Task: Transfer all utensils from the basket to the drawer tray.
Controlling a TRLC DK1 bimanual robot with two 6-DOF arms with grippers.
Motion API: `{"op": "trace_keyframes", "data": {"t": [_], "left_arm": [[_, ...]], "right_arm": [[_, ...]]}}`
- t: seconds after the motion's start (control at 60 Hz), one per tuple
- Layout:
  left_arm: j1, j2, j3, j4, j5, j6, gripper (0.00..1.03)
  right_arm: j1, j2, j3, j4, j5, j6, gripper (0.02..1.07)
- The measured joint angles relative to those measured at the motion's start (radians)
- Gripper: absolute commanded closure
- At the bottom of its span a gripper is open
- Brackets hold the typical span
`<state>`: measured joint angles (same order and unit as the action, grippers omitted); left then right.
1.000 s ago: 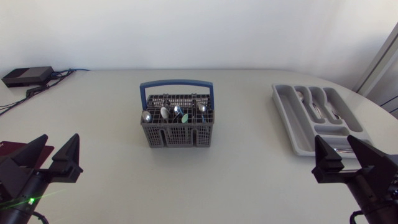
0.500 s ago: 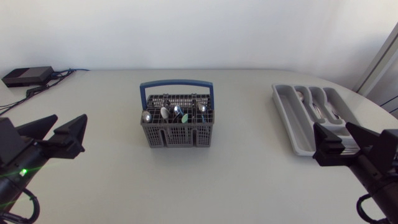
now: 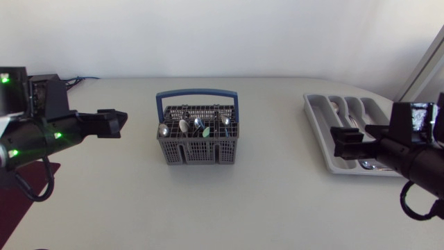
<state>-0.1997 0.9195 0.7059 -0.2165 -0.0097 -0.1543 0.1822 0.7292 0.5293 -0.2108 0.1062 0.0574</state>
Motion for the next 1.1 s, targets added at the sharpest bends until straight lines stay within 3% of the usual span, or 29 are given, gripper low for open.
{"op": "trace_keyframes", "data": {"t": [0.183, 0.317, 0.7, 0.9, 1.1], "left_arm": [[0.000, 0.156, 0.140, -0.102, 0.005, 0.019, 0.12], [0.000, 0.227, 0.204, -0.164, 0.071, 0.111, 0.11], [0.061, 0.380, 0.314, -0.264, 0.394, 0.255, 0.12], [0.069, 0.438, 0.346, -0.264, 0.422, 0.318, 0.16], [0.068, 0.533, 0.396, -0.262, 0.425, 0.343, 0.28]], "right_arm": [[0.053, 0.106, 0.112, -0.098, -0.023, 0.002, 0.07], [0.074, 0.160, 0.160, -0.138, -0.120, -0.006, 0.07], [0.071, 0.377, 0.296, -0.269, -0.307, -0.071, 0.07], [0.072, 0.406, 0.325, -0.287, -0.340, -0.088, 0.07], [0.095, 0.437, 0.328, -0.286, -0.338, -0.088, 0.07]]}}
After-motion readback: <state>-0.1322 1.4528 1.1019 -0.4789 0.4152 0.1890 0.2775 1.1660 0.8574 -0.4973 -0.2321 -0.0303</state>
